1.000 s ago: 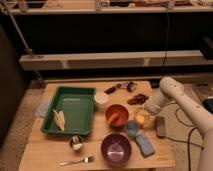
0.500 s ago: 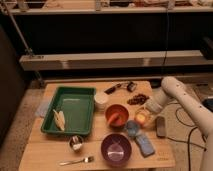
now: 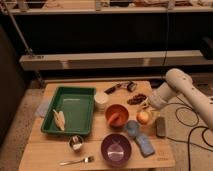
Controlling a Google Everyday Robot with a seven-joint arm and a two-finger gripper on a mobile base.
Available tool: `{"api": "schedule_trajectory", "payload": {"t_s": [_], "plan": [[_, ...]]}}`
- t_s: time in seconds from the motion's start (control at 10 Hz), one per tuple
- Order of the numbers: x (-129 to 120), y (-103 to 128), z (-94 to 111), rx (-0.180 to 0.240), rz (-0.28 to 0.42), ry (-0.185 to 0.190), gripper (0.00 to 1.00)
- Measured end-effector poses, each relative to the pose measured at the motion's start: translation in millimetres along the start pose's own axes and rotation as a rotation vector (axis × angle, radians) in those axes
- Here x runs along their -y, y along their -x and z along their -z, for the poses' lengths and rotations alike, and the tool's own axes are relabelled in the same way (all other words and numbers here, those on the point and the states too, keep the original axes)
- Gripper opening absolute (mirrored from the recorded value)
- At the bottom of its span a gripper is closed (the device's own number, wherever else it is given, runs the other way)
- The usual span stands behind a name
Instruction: Place apple in plastic cup
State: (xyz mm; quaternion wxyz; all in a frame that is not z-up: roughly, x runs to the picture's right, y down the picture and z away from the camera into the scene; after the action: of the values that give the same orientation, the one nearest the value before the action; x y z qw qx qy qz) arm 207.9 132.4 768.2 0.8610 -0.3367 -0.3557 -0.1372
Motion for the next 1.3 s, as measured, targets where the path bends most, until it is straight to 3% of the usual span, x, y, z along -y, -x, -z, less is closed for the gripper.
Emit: {"api": "schedule_trajectory", "payload": {"t_s": [0.3,0.9,1.3], "plan": [[-6,32,-9,-0.001,0.012,0.081,0.00],[-3,48,-27,0.002,0.064,0.119,0.00],[1,52,-38,0.009,0.094,0.145,0.34]]}}
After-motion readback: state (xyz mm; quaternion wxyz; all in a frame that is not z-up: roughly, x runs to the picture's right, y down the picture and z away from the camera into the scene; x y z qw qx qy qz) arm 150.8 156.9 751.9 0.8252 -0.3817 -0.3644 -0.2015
